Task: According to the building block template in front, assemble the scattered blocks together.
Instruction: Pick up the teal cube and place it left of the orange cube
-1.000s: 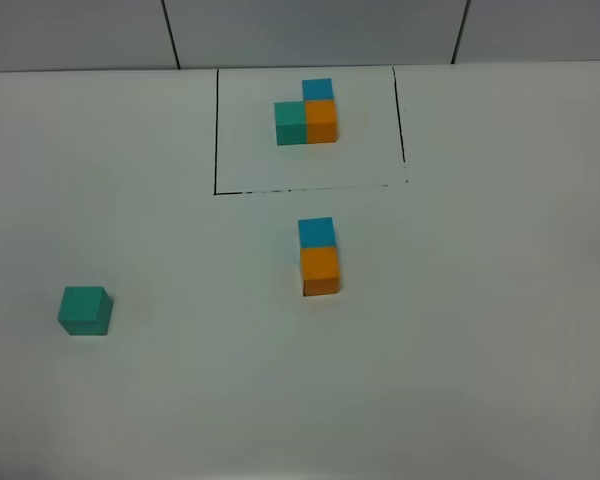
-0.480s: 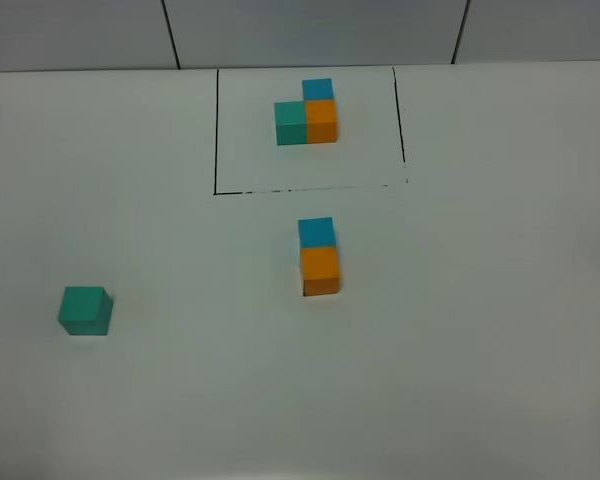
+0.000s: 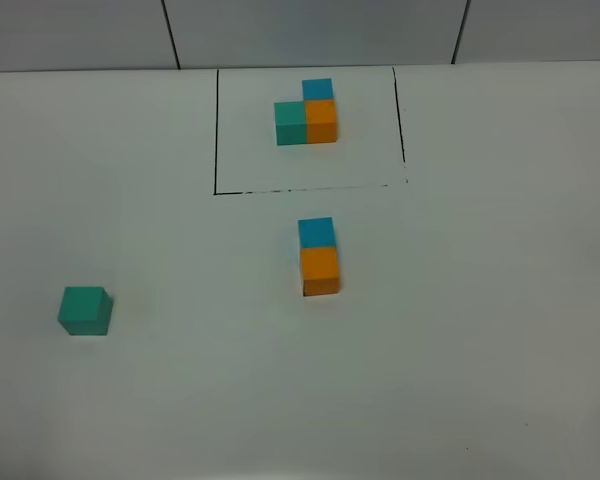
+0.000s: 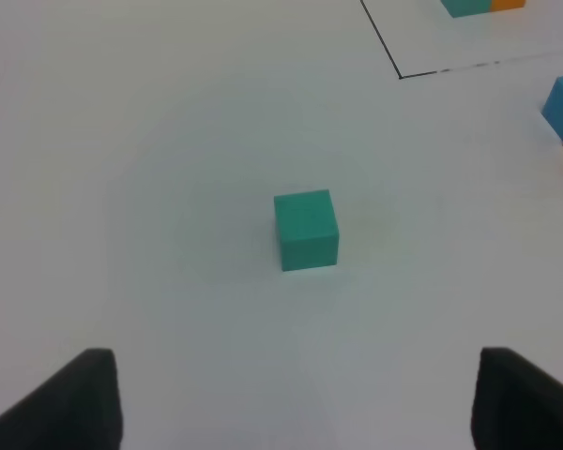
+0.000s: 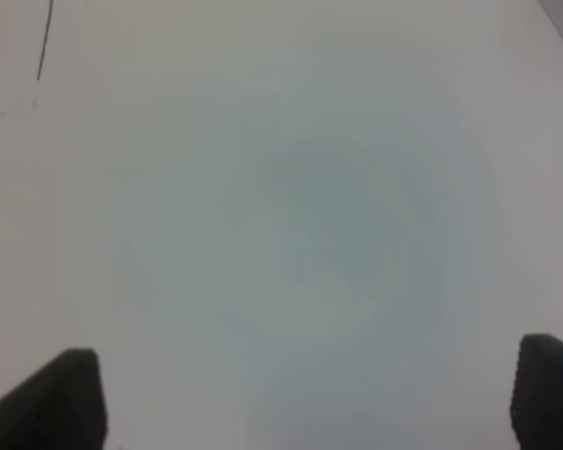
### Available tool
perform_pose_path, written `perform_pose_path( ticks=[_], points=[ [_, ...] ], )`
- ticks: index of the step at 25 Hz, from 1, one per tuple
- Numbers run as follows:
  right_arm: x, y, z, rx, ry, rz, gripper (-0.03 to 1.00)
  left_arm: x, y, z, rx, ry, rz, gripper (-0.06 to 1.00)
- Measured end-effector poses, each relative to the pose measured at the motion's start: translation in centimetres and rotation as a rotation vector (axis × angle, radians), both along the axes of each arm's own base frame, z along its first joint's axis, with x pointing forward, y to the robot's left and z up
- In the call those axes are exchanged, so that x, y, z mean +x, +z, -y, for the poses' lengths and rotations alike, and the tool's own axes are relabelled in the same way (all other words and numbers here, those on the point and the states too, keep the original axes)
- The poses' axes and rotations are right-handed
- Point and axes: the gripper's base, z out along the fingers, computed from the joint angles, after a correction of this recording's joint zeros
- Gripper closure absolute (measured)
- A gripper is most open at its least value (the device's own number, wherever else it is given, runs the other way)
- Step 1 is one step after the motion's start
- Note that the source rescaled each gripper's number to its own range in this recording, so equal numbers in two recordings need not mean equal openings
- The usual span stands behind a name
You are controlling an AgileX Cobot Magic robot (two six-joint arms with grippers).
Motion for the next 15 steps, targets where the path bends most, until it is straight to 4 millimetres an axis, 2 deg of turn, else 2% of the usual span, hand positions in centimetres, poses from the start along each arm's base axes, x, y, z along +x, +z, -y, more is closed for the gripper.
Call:
perform_pose_path(
  ticks=[6,15],
  points=[
    [-0.10,0.00,0.02,0.000,-0.072,0.000,0.24,0.00,0.00,0.00,0.000,0.000,0.000,0.07],
    [-0.11,0.00,0.02,0.000,-0.080,0.000,0.24,0.00,0.00,0.00,0.000,0.000,0.000,0.07]
  ],
)
